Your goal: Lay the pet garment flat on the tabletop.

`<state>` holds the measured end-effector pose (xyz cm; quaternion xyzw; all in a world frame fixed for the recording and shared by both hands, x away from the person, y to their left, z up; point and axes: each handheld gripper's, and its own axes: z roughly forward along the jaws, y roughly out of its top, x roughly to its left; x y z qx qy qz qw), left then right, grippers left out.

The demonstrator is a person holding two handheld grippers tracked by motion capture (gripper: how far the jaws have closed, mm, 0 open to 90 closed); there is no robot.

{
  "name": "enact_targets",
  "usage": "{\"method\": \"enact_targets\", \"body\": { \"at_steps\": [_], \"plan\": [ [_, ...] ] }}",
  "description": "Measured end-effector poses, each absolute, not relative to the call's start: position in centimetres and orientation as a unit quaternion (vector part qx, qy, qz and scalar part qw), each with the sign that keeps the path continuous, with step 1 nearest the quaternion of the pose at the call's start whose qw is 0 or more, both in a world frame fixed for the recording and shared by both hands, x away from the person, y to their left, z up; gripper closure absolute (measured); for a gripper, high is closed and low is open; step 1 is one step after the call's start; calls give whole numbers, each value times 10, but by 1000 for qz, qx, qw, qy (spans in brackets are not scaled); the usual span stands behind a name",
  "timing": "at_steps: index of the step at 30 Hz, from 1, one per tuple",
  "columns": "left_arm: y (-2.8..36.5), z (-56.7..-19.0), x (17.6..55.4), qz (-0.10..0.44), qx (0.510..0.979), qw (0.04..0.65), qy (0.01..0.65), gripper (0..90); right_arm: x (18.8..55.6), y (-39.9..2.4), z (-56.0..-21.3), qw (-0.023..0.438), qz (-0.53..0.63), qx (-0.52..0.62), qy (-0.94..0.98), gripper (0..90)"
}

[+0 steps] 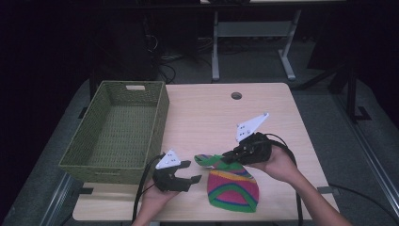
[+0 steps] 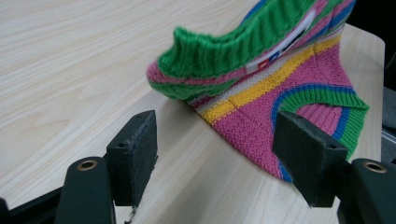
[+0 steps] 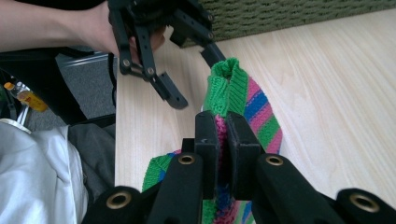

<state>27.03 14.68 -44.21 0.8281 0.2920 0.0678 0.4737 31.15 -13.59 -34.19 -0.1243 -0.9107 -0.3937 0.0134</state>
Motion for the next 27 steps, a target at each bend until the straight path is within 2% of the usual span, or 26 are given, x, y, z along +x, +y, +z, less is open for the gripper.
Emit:
{"method": "enact_targets", "body": {
  "at_steps": [11, 15, 18, 24, 27],
  "plan": [
    [142, -445, 286, 77, 830, 478, 277, 328, 310, -142, -327, 16, -412, -109, -905, 840],
    [136, -444, 290, 73, 832, 482, 263, 280, 312, -144, -326, 18, -416, -108, -903, 840],
    [130, -444, 291, 78, 838, 478, 250, 280, 313, -146, -325, 22, -416, -108, -903, 840],
    [123, -449, 302, 77, 836, 475, 265, 259, 313, -150, -324, 23, -426, -108, -898, 839],
    [120, -449, 305, 82, 834, 481, 258, 330, 313, -151, -325, 26, -427, -108, -897, 839]
  ]
}}
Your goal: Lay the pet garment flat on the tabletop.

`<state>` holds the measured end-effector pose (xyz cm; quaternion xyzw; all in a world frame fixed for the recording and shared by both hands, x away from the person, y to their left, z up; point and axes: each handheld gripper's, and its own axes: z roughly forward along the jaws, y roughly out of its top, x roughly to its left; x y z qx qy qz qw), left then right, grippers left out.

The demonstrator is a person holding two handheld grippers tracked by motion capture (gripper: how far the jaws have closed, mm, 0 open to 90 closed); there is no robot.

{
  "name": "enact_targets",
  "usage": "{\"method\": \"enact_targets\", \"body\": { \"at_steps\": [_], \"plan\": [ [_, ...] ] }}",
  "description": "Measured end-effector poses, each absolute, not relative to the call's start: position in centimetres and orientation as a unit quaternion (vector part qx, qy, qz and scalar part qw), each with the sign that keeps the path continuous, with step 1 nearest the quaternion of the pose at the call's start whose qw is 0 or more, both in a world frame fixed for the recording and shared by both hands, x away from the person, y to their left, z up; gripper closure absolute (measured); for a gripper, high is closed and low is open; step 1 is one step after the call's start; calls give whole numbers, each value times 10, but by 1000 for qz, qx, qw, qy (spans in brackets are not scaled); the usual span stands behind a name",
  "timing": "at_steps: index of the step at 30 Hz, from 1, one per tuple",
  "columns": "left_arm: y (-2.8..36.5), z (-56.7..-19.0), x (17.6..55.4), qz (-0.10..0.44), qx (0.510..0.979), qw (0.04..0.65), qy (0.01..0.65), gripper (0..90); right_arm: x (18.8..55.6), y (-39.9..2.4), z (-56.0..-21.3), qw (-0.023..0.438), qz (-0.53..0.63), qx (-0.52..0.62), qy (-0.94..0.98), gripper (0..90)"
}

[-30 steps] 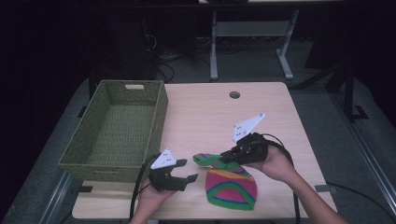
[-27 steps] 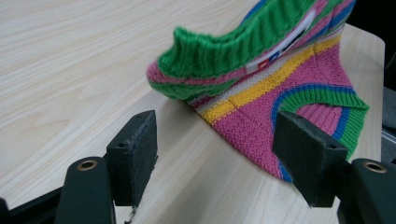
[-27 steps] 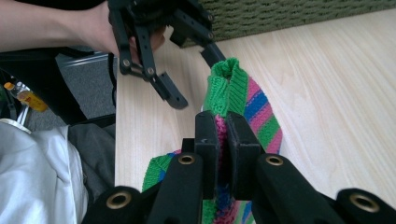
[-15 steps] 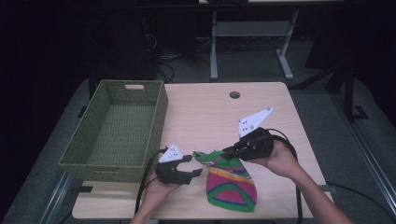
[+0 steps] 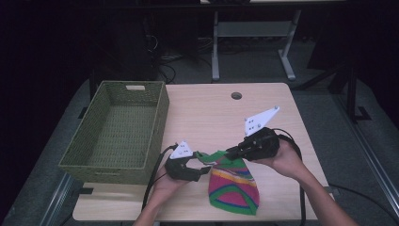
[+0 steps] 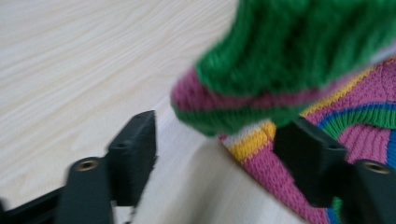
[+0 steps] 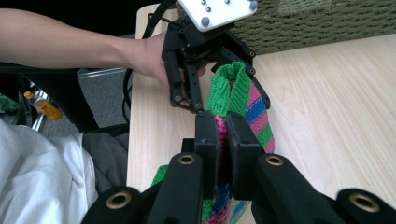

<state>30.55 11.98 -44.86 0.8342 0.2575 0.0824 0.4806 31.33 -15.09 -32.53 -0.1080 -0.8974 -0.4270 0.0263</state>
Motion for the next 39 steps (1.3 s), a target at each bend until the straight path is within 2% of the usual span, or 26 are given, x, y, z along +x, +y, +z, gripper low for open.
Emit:
{"method": "enact_targets", "body": {
  "at_steps": [4, 9, 13, 26, 39],
  "plan": [
    [118, -450, 308, 74, 834, 485, 252, 523, 316, -155, -329, 28, -426, -115, -897, 839],
    [115, -449, 307, 71, 839, 484, 240, 724, 319, -164, -334, 29, -430, -123, -894, 839],
    [113, -443, 307, 70, 843, 480, 232, 820, 321, -173, -338, 24, -433, -133, -891, 839],
    [105, -414, 306, 91, 853, 458, 231, 851, 326, -202, -348, 0, -438, -183, -880, 840],
    [101, -398, 320, 102, 862, 435, 239, 857, 342, -210, -351, -13, -434, -208, -876, 840]
  ]
}}
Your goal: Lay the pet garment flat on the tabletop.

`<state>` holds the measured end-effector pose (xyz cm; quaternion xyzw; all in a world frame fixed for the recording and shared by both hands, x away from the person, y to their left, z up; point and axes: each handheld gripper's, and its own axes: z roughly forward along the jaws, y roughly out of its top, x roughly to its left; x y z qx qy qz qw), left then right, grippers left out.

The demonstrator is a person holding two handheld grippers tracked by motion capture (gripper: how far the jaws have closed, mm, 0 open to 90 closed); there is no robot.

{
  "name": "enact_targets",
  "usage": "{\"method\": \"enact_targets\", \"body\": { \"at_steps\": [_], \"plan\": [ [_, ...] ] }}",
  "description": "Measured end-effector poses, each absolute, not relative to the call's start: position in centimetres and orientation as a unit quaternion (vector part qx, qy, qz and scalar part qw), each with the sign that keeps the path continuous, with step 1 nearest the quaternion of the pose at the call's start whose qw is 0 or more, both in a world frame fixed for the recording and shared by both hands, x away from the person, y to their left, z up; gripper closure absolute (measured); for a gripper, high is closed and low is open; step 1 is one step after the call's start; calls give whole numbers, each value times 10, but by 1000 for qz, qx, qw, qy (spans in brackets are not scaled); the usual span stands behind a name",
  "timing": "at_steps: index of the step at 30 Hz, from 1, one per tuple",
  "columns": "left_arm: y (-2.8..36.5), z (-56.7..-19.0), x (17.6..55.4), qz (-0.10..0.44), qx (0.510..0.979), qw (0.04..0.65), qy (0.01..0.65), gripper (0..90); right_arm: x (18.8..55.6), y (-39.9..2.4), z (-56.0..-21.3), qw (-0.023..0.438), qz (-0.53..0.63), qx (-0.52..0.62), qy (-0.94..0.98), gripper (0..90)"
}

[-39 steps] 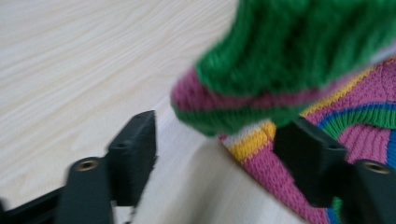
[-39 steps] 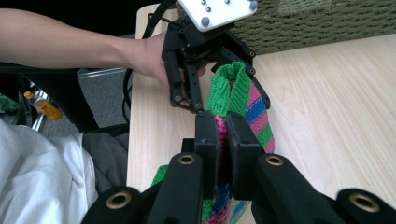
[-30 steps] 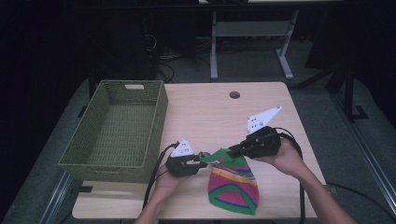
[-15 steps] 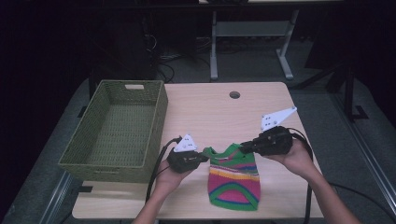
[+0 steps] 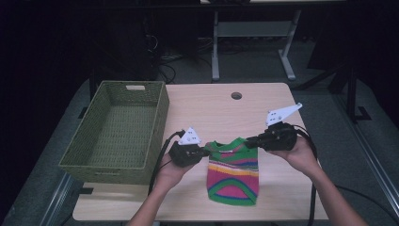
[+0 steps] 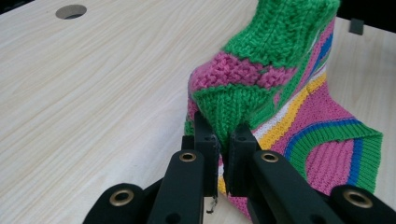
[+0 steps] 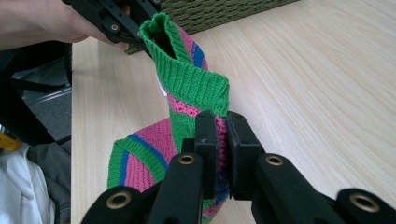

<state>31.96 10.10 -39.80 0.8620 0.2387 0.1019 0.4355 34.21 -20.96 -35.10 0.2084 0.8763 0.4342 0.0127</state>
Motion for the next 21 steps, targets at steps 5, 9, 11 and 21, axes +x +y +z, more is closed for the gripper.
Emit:
{"method": "enact_targets", "body": {
  "at_steps": [5, 9, 11, 21],
  "plan": [
    [101, -397, 325, 108, 865, 426, 242, 857, 353, -210, -356, 10, 432, 217, 875, 840],
    [102, -400, 332, 106, 857, 431, 262, 857, 361, -208, -358, 5, 436, 218, 873, 840],
    [102, -402, 336, 104, 855, 430, 271, 857, 367, -206, -358, 4, 431, 221, 875, 840],
    [104, -407, 346, 111, 848, 425, 296, 856, 388, -201, -360, 1, 426, 227, 876, 839]
  ]
}}
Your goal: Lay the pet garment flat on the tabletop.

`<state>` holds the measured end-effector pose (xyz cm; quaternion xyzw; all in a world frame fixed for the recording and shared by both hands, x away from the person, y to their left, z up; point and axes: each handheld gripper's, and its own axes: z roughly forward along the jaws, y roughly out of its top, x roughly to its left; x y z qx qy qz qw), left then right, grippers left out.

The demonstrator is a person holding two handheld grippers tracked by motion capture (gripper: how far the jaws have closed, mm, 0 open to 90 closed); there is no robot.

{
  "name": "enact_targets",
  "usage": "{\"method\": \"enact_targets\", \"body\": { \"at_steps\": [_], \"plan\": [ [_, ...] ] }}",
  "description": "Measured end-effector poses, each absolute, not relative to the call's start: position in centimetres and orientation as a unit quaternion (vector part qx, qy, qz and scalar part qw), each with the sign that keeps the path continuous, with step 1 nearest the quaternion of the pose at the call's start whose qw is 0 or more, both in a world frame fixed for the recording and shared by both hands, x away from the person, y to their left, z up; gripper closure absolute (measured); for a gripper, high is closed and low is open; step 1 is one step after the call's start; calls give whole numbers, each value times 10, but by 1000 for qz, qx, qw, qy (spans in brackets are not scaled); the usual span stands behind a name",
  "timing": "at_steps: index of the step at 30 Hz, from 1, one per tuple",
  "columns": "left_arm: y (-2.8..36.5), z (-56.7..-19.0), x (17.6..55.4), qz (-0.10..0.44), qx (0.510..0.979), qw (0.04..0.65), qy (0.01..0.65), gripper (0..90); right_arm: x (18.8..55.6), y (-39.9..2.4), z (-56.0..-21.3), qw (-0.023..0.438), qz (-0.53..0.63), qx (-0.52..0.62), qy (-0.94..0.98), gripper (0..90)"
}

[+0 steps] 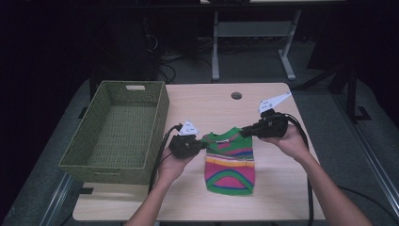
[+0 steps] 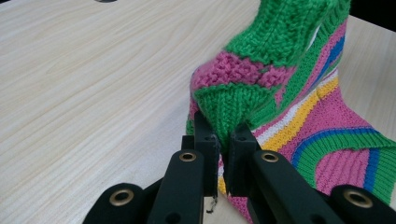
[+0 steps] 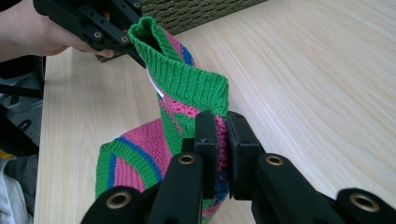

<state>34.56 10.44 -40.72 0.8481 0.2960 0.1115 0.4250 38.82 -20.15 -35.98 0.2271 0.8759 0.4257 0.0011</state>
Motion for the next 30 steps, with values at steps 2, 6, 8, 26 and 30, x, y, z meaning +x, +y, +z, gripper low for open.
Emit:
{"method": "enact_targets", "body": {
  "at_steps": [2, 6, 8, 26, 30],
  "plan": [
    [105, -407, 347, 112, 847, 425, 299, 856, 391, -201, -359, 1, 425, 229, 876, 839],
    [106, -408, 351, 113, 844, 425, 307, 856, 395, -198, -359, 3, 422, 229, 877, 839],
    [107, -410, 354, 113, 843, 424, 312, 855, 398, -197, -360, 4, 422, 230, 877, 839],
    [105, -430, 375, 108, 836, 405, 354, 851, 422, -192, -386, 15, 425, 269, 864, 836],
    [104, -435, 382, 102, 834, 399, 367, 850, 426, -193, -391, 11, 429, 281, 859, 832]
  ]
}}
